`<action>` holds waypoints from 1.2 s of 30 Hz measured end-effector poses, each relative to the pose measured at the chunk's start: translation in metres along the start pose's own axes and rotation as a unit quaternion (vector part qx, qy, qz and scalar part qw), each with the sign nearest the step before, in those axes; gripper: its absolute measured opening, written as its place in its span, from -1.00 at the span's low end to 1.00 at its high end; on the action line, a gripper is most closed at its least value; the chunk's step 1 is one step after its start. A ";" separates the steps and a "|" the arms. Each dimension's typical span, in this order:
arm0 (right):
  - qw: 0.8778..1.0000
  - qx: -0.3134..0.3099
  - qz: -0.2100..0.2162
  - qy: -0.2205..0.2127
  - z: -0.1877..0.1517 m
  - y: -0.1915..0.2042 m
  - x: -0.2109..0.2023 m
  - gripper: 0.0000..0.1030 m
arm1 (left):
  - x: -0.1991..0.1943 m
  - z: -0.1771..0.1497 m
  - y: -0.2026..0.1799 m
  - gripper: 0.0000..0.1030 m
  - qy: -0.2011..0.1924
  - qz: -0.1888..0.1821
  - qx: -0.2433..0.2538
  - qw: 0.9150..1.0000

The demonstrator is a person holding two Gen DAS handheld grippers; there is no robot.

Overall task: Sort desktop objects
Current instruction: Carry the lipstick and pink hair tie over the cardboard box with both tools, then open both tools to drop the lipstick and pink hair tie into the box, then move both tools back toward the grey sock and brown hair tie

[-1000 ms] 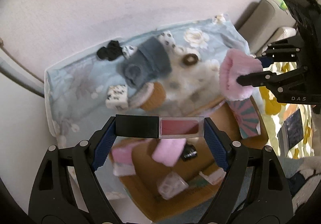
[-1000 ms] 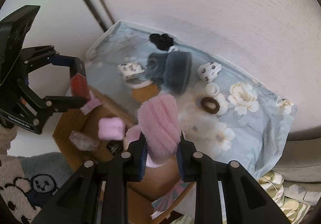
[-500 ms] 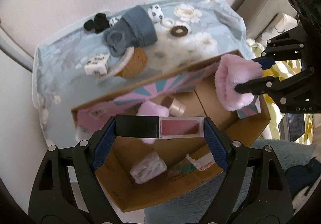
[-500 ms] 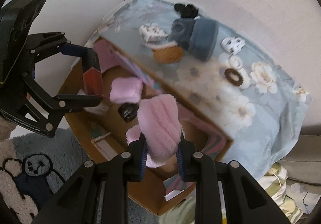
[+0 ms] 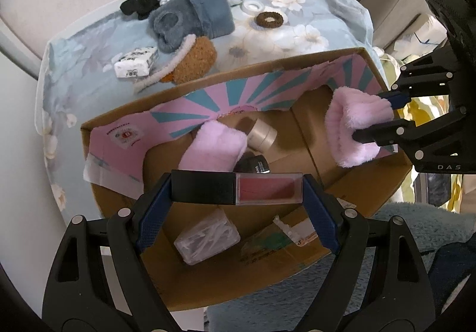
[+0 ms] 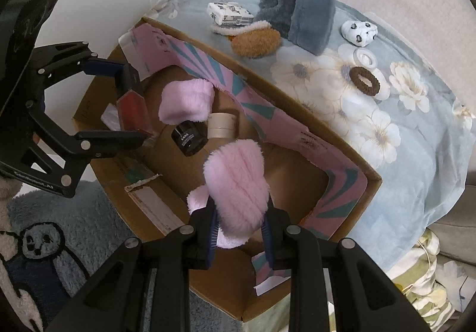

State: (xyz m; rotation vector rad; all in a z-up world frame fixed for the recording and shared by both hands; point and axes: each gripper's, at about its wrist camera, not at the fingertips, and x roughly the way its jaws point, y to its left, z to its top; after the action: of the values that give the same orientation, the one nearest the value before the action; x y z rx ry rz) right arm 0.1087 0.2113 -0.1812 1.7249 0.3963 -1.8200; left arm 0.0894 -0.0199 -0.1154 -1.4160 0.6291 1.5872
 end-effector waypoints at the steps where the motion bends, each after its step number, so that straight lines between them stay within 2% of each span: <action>1: 1.000 0.000 0.000 0.000 0.000 0.000 0.000 -0.55 | 0.001 0.000 0.000 0.61 0.002 0.001 0.001 1.000; 9: 1.000 0.006 -0.002 0.007 0.000 -0.001 0.006 -0.54 | 0.005 -0.001 0.000 0.61 0.007 0.007 0.006 1.000; 10: 1.000 0.007 0.000 0.008 0.000 -0.001 0.007 -0.49 | 0.006 -0.001 0.000 0.61 0.008 0.009 0.007 1.000; 12: 1.000 0.016 0.008 0.022 0.001 -0.003 0.011 -0.26 | 0.006 0.000 0.000 0.62 0.012 0.014 0.011 1.000; 13: 0.999 0.023 0.006 0.030 0.001 -0.004 0.013 -0.06 | 0.008 0.001 -0.001 0.62 0.018 0.017 0.014 1.000; 15: 0.999 0.030 0.002 0.035 0.002 -0.006 0.015 0.13 | 0.009 0.001 -0.002 0.80 0.024 0.023 0.014 0.999; 16: 0.999 0.032 0.000 0.036 0.002 -0.007 0.015 0.36 | 0.007 0.002 -0.002 1.00 0.021 0.022 0.013 0.999; 17: 0.999 0.036 -0.004 0.037 0.003 -0.008 0.016 0.56 | 0.004 0.002 -0.002 0.99 0.011 0.018 0.011 1.000; 18: 0.998 0.042 -0.010 0.037 0.003 -0.010 0.015 0.61 | 0.001 0.002 -0.001 0.99 0.006 0.016 0.009 1.000; 25: 0.999 0.038 -0.005 0.033 0.001 -0.010 0.009 0.85 | -0.011 0.007 0.004 0.99 -0.006 0.027 0.009 1.000; 29: 0.999 0.025 0.007 0.027 0.001 -0.004 0.003 0.86 | -0.017 0.009 0.009 0.99 -0.012 0.027 0.008 1.000; 32: 0.998 0.028 0.047 0.005 0.003 -0.001 -0.007 0.91 | -0.024 0.011 0.014 0.99 -0.020 0.030 0.007 0.999; 36: 0.998 0.014 0.045 -0.029 0.008 0.005 -0.019 0.99 | -0.033 0.015 0.016 0.99 -0.030 0.044 0.018 0.998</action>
State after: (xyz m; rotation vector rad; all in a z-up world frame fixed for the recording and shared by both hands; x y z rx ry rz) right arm 0.1054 0.2067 -0.1605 1.6778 0.2669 -1.8138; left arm 0.0668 -0.0241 -0.0836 -1.3254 0.6893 1.6713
